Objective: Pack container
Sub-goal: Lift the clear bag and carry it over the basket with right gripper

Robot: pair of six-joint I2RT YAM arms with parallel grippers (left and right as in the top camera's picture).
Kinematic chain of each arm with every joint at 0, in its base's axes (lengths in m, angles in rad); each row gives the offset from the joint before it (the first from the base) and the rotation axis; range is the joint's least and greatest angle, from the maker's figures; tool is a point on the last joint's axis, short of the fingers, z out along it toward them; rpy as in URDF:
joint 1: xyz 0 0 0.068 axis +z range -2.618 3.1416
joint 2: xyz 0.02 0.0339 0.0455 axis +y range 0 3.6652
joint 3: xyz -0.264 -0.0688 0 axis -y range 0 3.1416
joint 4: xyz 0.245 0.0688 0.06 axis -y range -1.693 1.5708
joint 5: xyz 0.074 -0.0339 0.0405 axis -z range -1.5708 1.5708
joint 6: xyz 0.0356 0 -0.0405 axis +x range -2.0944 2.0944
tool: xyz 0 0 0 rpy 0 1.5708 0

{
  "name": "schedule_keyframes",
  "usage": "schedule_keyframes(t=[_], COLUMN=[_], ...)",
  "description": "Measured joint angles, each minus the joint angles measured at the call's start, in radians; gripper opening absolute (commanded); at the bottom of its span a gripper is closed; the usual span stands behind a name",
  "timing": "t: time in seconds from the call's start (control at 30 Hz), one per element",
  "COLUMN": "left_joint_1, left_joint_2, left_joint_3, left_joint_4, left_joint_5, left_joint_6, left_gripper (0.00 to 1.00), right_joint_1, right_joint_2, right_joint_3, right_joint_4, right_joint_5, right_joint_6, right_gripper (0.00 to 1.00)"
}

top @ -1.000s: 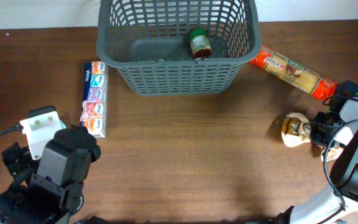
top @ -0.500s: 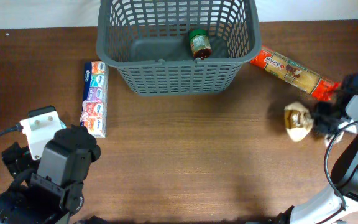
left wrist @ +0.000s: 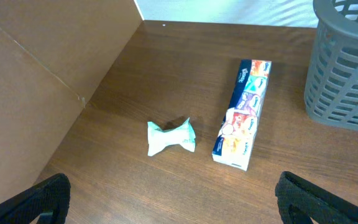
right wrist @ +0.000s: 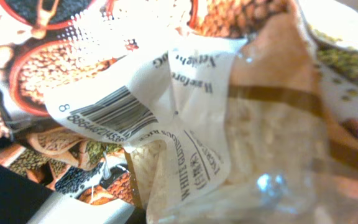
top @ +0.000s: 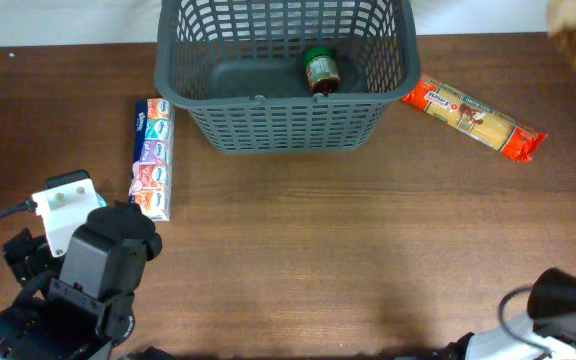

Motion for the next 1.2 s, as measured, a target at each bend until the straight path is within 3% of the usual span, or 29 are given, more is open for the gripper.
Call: schedule_keyframes(t=[0.2, 0.43, 0.87, 1.2], left_joint_1=[0.000, 0.000, 0.000, 0.000], left_joint_2=[0.000, 0.000, 0.000, 0.000], left_joint_3=[0.000, 0.000, 0.000, 0.000], left_joint_4=[0.000, 0.000, 0.000, 0.000], left_joint_5=[0.000, 0.000, 0.000, 0.000], left_joint_6=[0.000, 0.000, 0.000, 0.000], left_gripper=[1.00, 0.99, 1.00, 1.00], right_joint_1=[0.332, 0.605, 0.655, 0.655], right_joint_2=[-0.062, 0.063, 0.473, 0.547], right_joint_3=[0.146, 0.148, 0.119, 0.118], right_joint_4=[0.146, 0.106, -0.074, -0.162], right_joint_5=[-0.136, -0.116, 0.051, 0.103], right_joint_6=[-0.131, -0.262, -0.317, -0.321], right_gripper=[0.04, 0.04, 0.04, 0.04])
